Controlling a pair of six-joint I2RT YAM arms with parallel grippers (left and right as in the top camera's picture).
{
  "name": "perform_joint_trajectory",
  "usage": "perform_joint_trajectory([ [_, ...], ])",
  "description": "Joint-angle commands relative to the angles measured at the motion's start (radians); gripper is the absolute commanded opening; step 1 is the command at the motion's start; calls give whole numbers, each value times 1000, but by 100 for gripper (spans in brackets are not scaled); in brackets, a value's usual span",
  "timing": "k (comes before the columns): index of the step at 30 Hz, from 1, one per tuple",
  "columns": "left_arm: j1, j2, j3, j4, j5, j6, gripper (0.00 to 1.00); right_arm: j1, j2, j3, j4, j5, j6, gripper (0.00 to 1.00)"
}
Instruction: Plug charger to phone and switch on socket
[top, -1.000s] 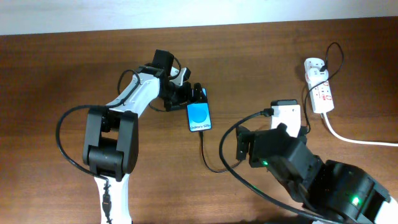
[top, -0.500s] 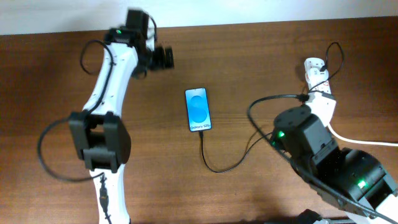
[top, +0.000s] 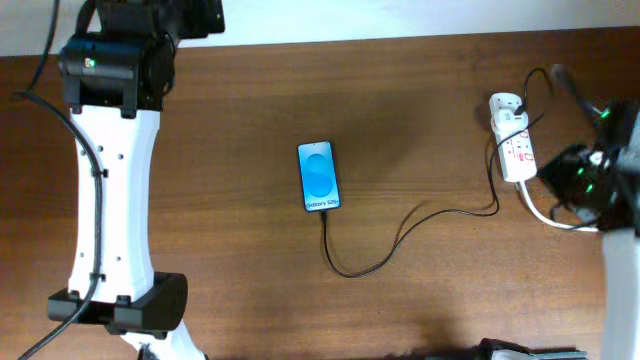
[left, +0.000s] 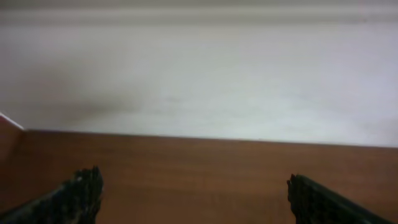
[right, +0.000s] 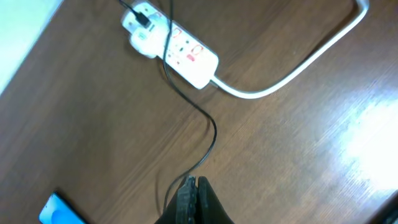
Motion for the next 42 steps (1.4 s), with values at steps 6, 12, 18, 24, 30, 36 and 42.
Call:
perform_joint_trajectory([
  [6, 25, -124, -21, -72, -21, 38, 99, -146, 417, 270, -3, -180, -118, 4],
  [12, 25, -317, -144, -114, -21, 38, 100, -148, 745, 435, 7, -289, -83, 4],
  [18, 55, -668, -575, 144, -51, 39, 99, -178, 892, 437, 143, -352, -76, 4],
  [24, 174, -985, -925, 445, -90, 39, 99, -181, 922, 437, 236, -351, 40, 4],
  [30, 284, -1169, -1072, 563, -89, 38, 99, -172, 998, 437, 252, -363, 114, 4],
  [36, 319, -1184, -1080, 570, -89, 37, 99, -149, 1016, 437, 315, -363, 162, 4],
  [42, 319, -1184, -1080, 570, -89, 38, 99, -124, 1016, 437, 347, -347, 191, 4],
])
